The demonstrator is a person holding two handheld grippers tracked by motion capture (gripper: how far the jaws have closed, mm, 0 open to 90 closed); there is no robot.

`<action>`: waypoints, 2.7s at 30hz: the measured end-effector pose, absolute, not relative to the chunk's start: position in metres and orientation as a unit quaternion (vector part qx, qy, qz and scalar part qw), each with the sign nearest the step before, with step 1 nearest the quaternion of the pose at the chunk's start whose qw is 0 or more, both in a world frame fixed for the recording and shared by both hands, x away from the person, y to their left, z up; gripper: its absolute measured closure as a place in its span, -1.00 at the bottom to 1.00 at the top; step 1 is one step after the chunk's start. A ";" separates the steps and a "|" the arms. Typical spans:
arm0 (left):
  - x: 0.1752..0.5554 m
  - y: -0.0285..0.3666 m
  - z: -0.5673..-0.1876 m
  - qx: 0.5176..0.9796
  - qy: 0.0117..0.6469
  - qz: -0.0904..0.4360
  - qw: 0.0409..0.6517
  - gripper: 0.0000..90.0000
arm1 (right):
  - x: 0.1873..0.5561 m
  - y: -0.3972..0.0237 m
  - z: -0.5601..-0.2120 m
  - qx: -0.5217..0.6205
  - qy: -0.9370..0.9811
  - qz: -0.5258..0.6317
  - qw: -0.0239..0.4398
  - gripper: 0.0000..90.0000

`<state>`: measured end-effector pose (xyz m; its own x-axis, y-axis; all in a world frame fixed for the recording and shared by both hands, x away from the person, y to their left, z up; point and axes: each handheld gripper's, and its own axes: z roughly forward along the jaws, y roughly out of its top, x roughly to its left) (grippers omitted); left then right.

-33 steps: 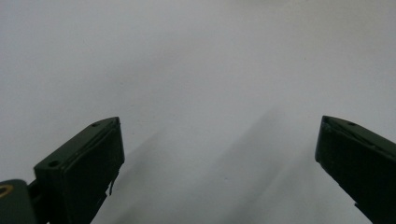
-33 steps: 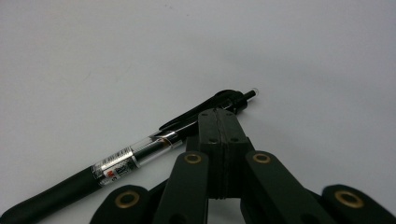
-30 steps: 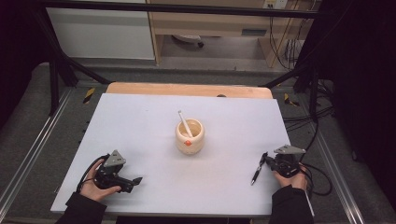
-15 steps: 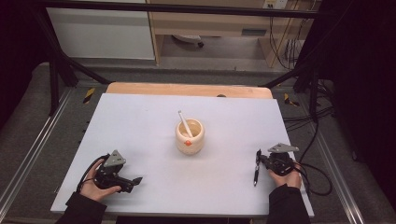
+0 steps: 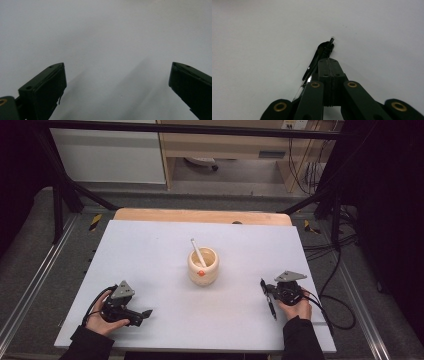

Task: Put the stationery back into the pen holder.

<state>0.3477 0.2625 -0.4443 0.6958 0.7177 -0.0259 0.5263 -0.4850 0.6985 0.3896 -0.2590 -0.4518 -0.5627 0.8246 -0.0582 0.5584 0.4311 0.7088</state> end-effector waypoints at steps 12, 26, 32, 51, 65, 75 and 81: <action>0.348 0.262 -0.444 0.851 0.365 0.136 0.352 -0.97 | 0.391 -0.240 -0.452 0.379 0.841 0.345 0.177 1.00; 0.347 0.263 -0.444 0.851 0.365 0.135 0.353 -0.97 | 0.386 -0.236 -0.443 0.374 0.839 0.357 0.169 0.69; 0.347 0.262 -0.444 0.851 0.365 0.135 0.353 -0.97 | 0.374 -0.248 -0.427 0.402 0.819 0.374 0.165 0.21; 0.347 0.262 -0.444 0.851 0.366 0.134 0.352 -0.97 | 0.356 -0.264 -0.434 0.406 0.849 0.328 0.085 -0.39; 0.346 0.262 -0.444 0.852 0.364 0.133 0.352 -0.97 | 0.350 -0.264 -0.441 0.377 0.866 0.314 0.097 0.64; 0.346 0.262 -0.444 0.852 0.363 0.131 0.353 -0.97 | 0.349 -0.264 -0.442 0.368 0.869 0.319 0.093 0.78; 0.346 0.261 -0.444 0.853 0.362 0.129 0.352 -0.98 | 0.350 -0.266 -0.442 0.379 0.863 0.324 0.083 0.79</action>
